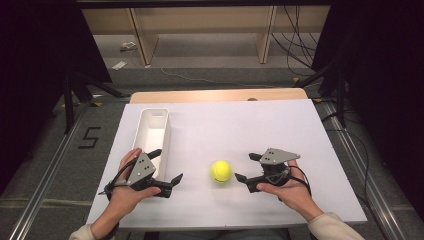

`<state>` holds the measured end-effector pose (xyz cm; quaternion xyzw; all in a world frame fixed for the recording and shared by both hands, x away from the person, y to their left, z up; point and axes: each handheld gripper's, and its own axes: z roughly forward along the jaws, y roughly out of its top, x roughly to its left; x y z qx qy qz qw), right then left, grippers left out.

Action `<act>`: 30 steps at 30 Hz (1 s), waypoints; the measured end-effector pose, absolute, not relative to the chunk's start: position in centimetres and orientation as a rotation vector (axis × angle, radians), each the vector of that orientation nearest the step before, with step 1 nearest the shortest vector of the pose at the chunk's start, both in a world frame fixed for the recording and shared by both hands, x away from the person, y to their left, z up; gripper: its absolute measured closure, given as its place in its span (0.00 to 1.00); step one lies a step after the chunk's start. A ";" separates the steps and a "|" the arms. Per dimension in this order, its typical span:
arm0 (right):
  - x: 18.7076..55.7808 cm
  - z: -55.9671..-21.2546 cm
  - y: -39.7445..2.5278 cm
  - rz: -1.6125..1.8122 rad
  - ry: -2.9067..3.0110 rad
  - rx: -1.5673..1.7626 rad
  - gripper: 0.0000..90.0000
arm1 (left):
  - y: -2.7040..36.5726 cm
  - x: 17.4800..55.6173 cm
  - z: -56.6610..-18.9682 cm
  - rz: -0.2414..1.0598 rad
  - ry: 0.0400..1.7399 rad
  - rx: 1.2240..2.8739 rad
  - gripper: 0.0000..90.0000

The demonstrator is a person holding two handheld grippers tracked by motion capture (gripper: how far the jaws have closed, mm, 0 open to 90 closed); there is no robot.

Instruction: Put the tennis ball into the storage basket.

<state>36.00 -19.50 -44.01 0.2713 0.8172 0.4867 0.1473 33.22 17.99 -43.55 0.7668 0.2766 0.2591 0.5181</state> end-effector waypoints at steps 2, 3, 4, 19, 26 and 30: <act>36.0 -44.0 -19.2 1.400 2.359 0.776 0.17 | 18.0 33.2 -43.5 0.621 0.662 1.840 0.00; 36.1 -44.1 -19.1 1.398 2.361 0.772 0.17 | 18.0 33.2 -43.5 0.621 0.662 1.840 0.00; 36.1 -44.1 -19.0 1.398 2.365 0.771 0.17 | 18.0 33.2 -43.5 0.621 0.662 1.840 0.00; 36.4 -44.4 -17.8 1.383 2.395 0.754 0.17 | 18.0 33.2 -43.5 0.620 0.659 1.839 0.00; 36.5 -44.5 -17.3 1.383 2.405 0.743 0.17 | 18.0 33.2 -43.5 0.620 0.657 1.837 0.00; 36.6 -44.6 -17.1 1.383 2.409 0.746 0.17 | 18.1 33.2 -43.5 0.621 0.658 1.836 0.00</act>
